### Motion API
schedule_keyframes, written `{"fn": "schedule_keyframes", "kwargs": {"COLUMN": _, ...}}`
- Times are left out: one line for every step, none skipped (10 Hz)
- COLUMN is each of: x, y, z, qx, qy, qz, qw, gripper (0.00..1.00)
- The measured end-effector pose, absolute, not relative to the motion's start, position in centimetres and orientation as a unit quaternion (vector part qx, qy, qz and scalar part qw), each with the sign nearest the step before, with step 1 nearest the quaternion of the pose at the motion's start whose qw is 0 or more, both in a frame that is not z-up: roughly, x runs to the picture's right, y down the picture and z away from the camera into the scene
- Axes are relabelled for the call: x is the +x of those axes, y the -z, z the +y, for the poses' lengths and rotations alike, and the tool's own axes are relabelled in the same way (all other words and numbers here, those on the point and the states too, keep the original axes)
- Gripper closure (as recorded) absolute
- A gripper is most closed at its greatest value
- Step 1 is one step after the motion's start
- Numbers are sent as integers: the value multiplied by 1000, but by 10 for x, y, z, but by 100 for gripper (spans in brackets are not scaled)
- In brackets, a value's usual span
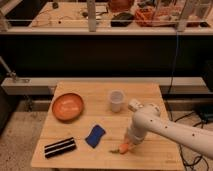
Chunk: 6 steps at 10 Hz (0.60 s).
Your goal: Drag the pepper across the table
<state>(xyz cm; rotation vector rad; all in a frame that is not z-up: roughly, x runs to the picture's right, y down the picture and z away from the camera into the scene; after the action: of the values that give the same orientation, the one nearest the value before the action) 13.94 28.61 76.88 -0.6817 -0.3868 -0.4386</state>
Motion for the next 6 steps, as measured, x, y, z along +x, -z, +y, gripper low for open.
{"fn": "schedule_keyframes", "kwargs": {"x": 145, "y": -770, "z": 285, "qx": -327, "qy": 205, "qz": -187, "qw": 903, "gripper": 100}}
{"fn": "schedule_keyframes", "kwargs": {"x": 149, "y": -772, "z": 282, "qx": -324, "qy": 199, "qz": -188, "qw": 906, "gripper": 100}}
{"fn": "schedule_keyframes", "kwargs": {"x": 154, "y": -773, "z": 280, "qx": -321, "qy": 194, "qz": -188, "qw": 908, "gripper": 100}}
{"fn": "schedule_keyframes", "kwargs": {"x": 160, "y": -773, "z": 277, "qx": -320, "qy": 188, "qz": -187, "qw": 910, "gripper": 100}}
{"fn": "schedule_keyframes", "kwargs": {"x": 167, "y": -775, "z": 273, "qx": -315, "qy": 181, "qz": -189, "qw": 912, "gripper": 100}}
{"fn": "schedule_keyframes", "kwargs": {"x": 178, "y": -775, "z": 273, "qx": -315, "qy": 172, "qz": -188, "qw": 914, "gripper": 100}}
